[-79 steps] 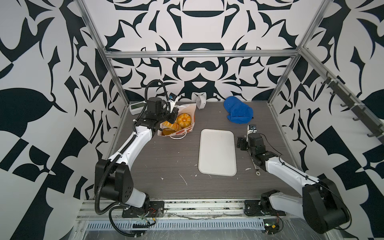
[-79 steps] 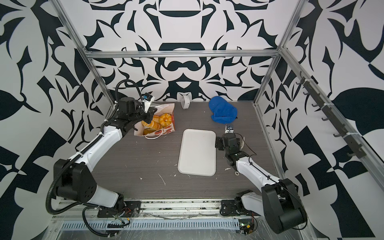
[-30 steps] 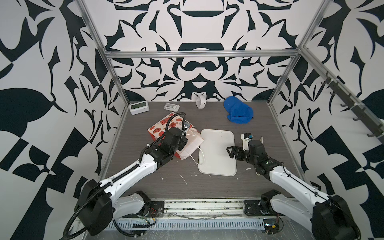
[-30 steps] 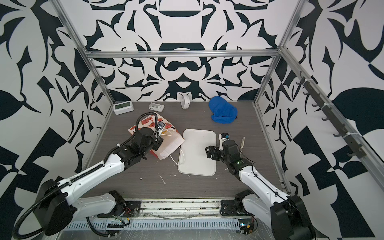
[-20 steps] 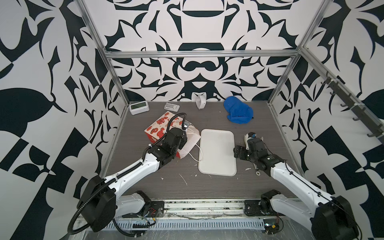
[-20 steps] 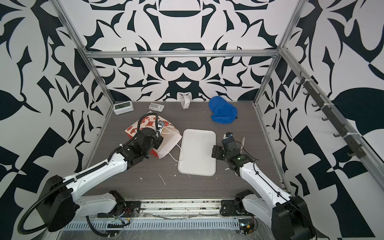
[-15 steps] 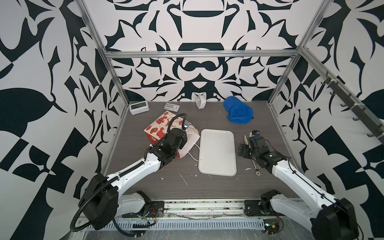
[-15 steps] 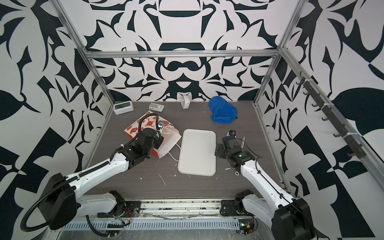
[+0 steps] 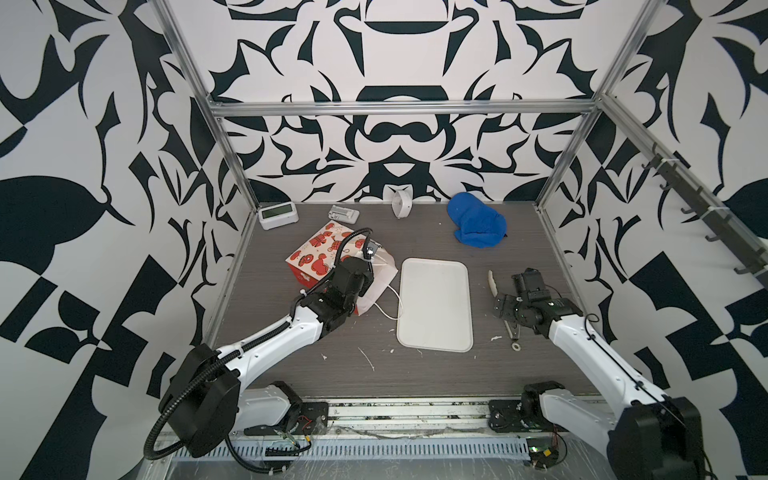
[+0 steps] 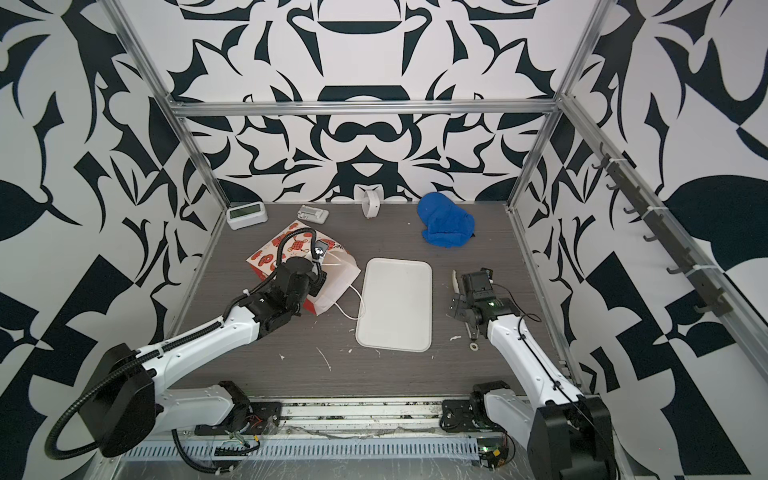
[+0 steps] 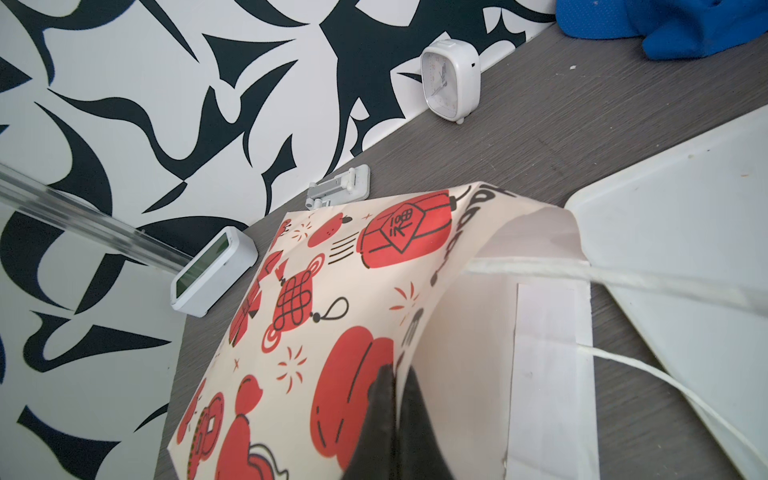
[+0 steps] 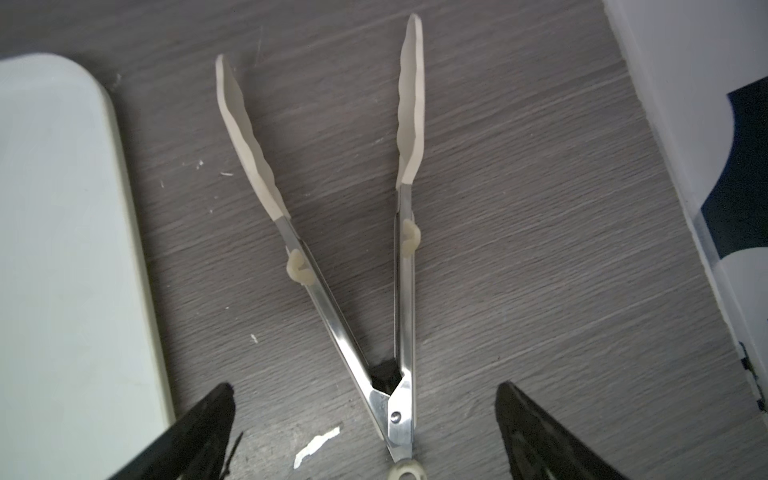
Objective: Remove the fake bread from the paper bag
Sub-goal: 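Lower the right gripper onto the metal tongs and grasp their handles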
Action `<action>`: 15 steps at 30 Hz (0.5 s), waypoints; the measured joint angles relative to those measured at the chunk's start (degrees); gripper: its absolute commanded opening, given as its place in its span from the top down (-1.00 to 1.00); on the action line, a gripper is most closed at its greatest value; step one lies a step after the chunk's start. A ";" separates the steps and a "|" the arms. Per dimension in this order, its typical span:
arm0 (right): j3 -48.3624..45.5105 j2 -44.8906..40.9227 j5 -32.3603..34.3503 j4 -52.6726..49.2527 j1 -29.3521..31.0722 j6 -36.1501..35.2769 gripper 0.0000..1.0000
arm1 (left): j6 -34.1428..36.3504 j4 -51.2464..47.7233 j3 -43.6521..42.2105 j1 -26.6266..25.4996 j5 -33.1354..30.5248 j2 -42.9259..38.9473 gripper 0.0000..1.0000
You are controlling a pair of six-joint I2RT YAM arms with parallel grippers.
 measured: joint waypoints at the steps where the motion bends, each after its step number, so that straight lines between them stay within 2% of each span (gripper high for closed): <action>1: 0.00 0.98 -0.28 -0.07 0.00 0.00 -0.99 | 0.04 0.44 0.00 0.00 -0.09 0.39 0.94; 10: 0.02 6.56 -4.17 0.04 -4.09 -0.22 -0.97 | 0.83 0.68 0.02 0.00 -0.42 2.23 0.92; 15: 1.16 11.93 -7.02 0.35 -5.66 -1.05 -0.96 | 0.85 -0.46 0.83 0.00 -0.44 2.47 0.84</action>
